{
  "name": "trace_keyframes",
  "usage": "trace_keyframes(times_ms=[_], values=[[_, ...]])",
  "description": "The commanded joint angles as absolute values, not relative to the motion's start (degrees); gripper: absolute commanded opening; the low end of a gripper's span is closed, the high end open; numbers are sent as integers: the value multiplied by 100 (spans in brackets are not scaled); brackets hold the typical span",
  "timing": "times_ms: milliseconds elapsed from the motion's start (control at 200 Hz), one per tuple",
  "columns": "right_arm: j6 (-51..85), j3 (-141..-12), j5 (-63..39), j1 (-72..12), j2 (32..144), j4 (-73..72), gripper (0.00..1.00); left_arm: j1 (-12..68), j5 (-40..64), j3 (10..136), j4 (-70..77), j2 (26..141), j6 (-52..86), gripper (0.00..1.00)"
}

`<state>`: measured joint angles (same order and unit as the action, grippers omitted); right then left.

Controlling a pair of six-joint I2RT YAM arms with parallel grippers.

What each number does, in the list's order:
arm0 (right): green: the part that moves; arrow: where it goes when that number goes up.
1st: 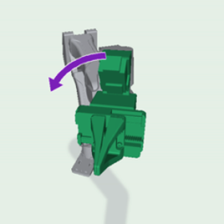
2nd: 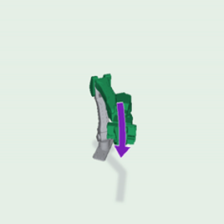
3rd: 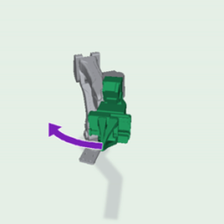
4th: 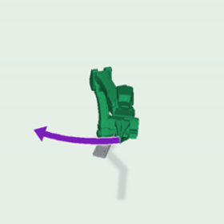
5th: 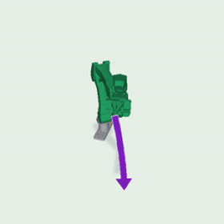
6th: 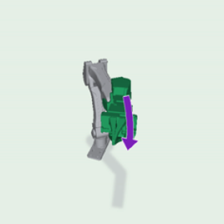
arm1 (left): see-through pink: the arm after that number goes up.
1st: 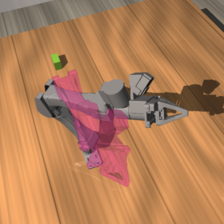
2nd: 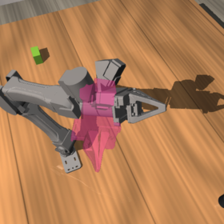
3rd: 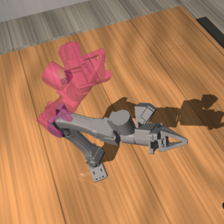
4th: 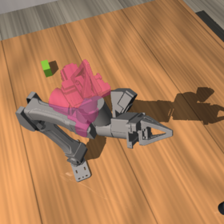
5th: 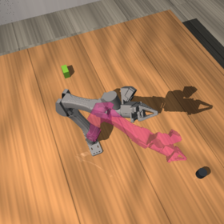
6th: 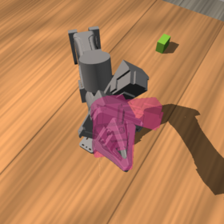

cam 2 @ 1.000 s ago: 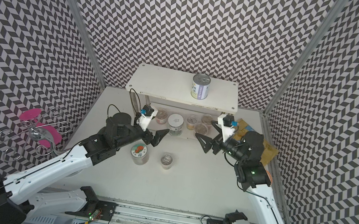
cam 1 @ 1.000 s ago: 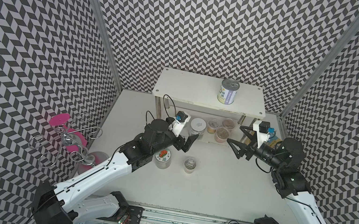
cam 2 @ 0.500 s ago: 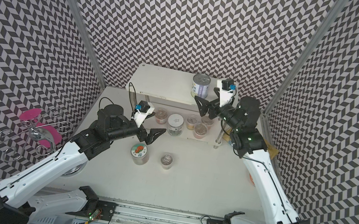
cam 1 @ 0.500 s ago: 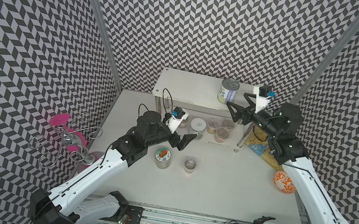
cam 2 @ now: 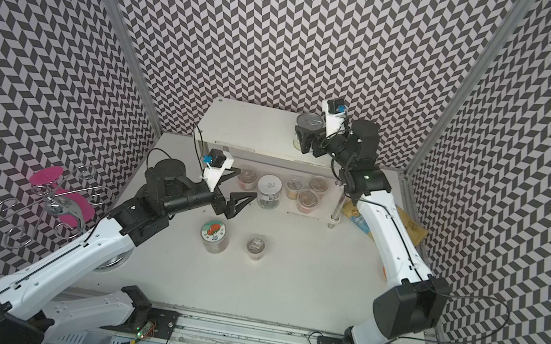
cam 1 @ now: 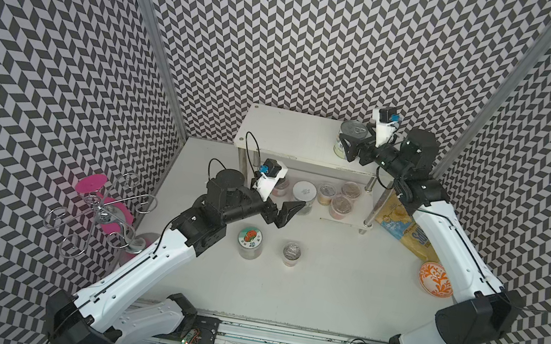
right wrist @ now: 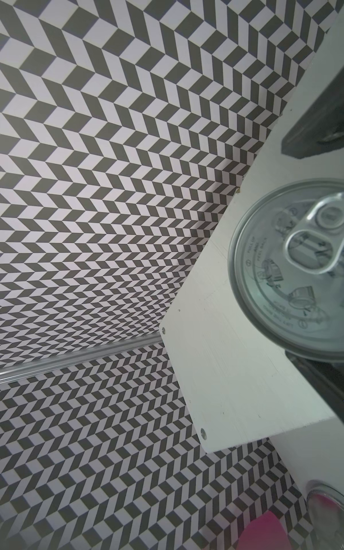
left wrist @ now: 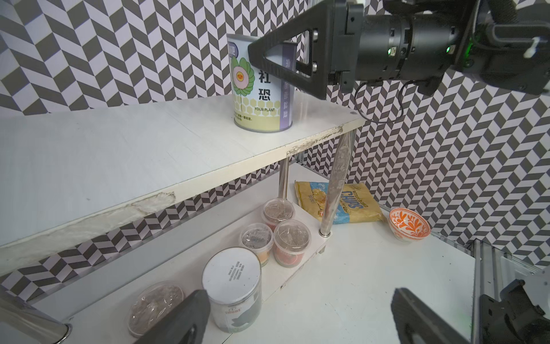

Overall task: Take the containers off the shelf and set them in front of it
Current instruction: 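Pick up a container from the shelf.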

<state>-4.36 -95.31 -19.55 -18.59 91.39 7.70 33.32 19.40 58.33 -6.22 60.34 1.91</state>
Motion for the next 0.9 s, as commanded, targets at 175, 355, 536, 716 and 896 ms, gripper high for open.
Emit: trace_keyframes(times_ms=[175, 355, 536, 716, 896], values=[[-580, -9694, -1926, -1897, 9296, 531, 91, 3291, 1894, 5833, 64, 5900, 599, 99], [-627, -9659, -2102, -1923, 9252, 417, 76, 3287, 1903, 5864, 43, 5931, 584, 99], [-823, -9548, -2252, -1982, 9020, 350, 72, 3261, 1931, 5875, 51, 5944, 589, 99], [-958, -9085, -2676, -1999, 8410, 324, 70, 3235, 1961, 5913, 42, 5975, 580, 99], [-1098, -8090, -3050, -2156, 7320, 568, 69, 3182, 1992, 5876, 22, 5972, 555, 99]])
